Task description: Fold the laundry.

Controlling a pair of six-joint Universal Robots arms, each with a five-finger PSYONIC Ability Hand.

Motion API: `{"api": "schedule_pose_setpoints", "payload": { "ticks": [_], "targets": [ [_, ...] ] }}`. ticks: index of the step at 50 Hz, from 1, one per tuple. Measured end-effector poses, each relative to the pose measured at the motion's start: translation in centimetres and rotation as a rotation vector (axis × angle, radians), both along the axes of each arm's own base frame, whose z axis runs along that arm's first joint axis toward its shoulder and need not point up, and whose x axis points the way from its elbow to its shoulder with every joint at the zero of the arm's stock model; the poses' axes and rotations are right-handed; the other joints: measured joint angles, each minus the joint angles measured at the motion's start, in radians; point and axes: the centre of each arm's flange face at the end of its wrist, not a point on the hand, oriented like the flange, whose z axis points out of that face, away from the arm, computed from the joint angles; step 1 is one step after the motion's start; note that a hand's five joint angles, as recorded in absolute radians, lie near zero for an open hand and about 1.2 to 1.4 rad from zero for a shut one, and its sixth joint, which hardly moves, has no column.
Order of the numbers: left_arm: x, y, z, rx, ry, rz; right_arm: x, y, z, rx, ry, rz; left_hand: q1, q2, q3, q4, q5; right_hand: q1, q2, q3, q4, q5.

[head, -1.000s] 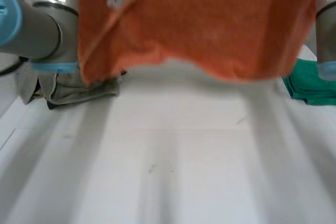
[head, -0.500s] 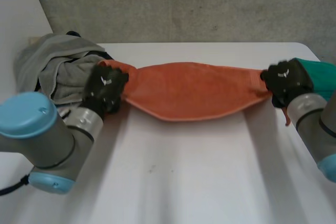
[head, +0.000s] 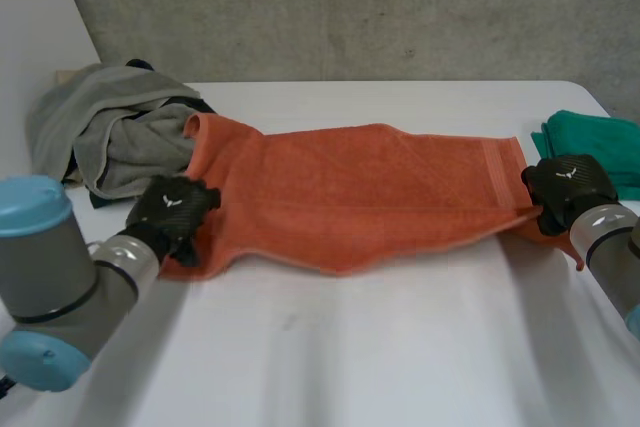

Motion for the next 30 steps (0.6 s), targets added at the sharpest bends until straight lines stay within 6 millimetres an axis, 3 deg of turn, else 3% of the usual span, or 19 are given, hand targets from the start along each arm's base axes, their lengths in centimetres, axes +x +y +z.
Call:
{"api": "schedule_pose_setpoints", "payload": {
  "ticks": [13,30],
  "targets": [
    [2.8,0.7,-1.8,0.151,-0.021,0.049,-0.1,-0.2,0.1,-0.005,0.003,-0.003,0.054,0.072,0.070,0.086,0.087,0.000,0.000,0.000,0.000,0.000],
    [2.3,-1.4,-3.7,0.085,-0.035,0.034,-0.4,0.2,-0.5,0.014,0.010,-0.006,0.148,0.165,0.162,0.177,0.176,0.000,0.000,0.000,0.000,0.000]
  ]
}}
